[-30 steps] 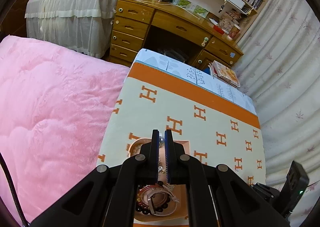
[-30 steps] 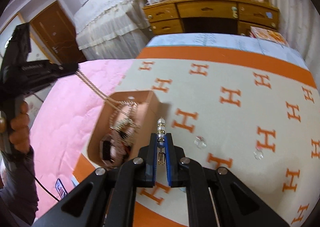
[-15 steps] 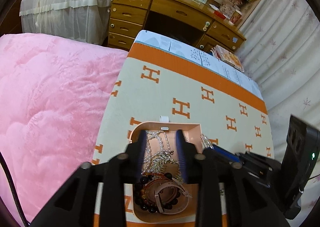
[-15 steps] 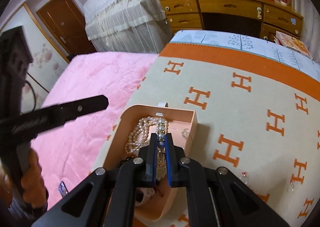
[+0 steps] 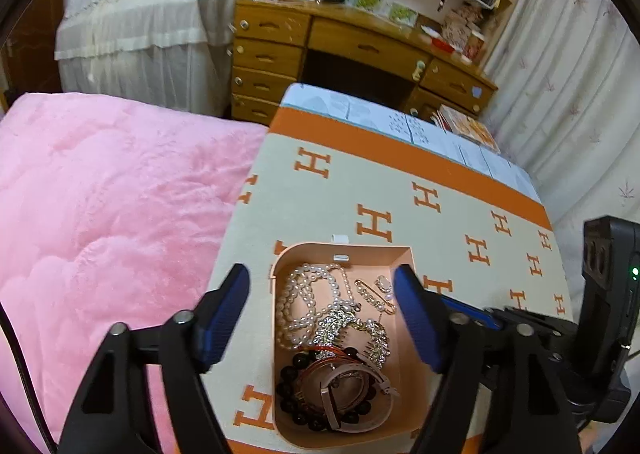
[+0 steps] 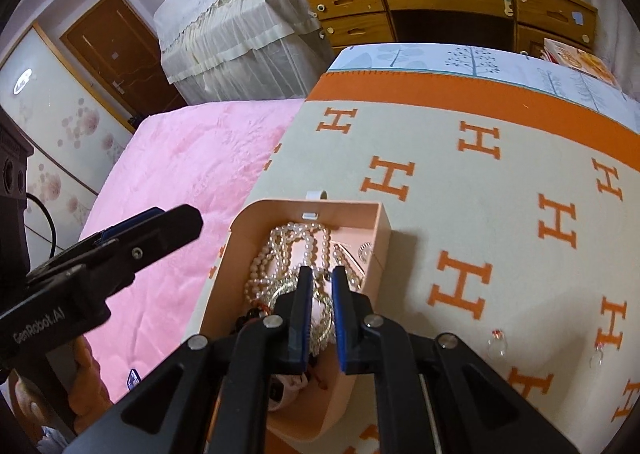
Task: Organize jewelry
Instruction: 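Release necklace into pink box while right tool drops brooch pin in box, then grasp blue flower brooch with left tool while right tool grasps silver ring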
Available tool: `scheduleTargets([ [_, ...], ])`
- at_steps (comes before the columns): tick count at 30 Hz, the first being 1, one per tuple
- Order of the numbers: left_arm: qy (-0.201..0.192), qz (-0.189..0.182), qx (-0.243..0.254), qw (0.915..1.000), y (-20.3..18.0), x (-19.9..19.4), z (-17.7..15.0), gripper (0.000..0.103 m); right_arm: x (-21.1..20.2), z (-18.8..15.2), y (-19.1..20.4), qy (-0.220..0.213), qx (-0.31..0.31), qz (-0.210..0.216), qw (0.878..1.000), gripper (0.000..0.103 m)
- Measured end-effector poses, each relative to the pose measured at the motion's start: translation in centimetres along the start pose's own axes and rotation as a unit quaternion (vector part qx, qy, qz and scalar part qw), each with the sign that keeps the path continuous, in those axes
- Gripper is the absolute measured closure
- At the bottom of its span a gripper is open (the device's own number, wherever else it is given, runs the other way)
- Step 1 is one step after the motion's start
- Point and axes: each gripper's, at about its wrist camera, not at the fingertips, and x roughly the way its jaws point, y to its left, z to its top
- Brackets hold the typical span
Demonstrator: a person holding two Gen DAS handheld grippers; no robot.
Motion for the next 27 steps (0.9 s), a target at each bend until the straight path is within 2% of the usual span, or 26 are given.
scheduleTargets([
  [4,-0.012,0.011,-0.007,0.9998,-0.1,-0.4,-1.2,0.024,-1.2,-1.7,-0.5,-0.007,0.012,0.011,1.000,0.093],
  [10,0.007,0.004,-0.023,0.9997,-1.0,0.0,-3.2,0.024,-3.6,-3.7,-1.3,-0.008,0.008,0.023,1.000,0.093],
  [14,0.007,-0.005,-0.011,0.9999,-3.0,-0.1,-4.6,0.024,-6.1,-4.6,-2.9,-0.029,0.010,0.019,0.999,0.093],
  [19,-0.007,-0.010,0.029,0.9995,-6.6,-0.5,-5.9,0.024,-9.9,-5.7,-6.7,-0.079,0.036,-0.034,0.996,0.093],
  [27,0.015,-0.053,0.115,0.9918,-12.9,0.3,-8.9,0.024,-12.0,-7.5,-12.1,-0.102,0.080,-0.091,0.987,0.093],
])
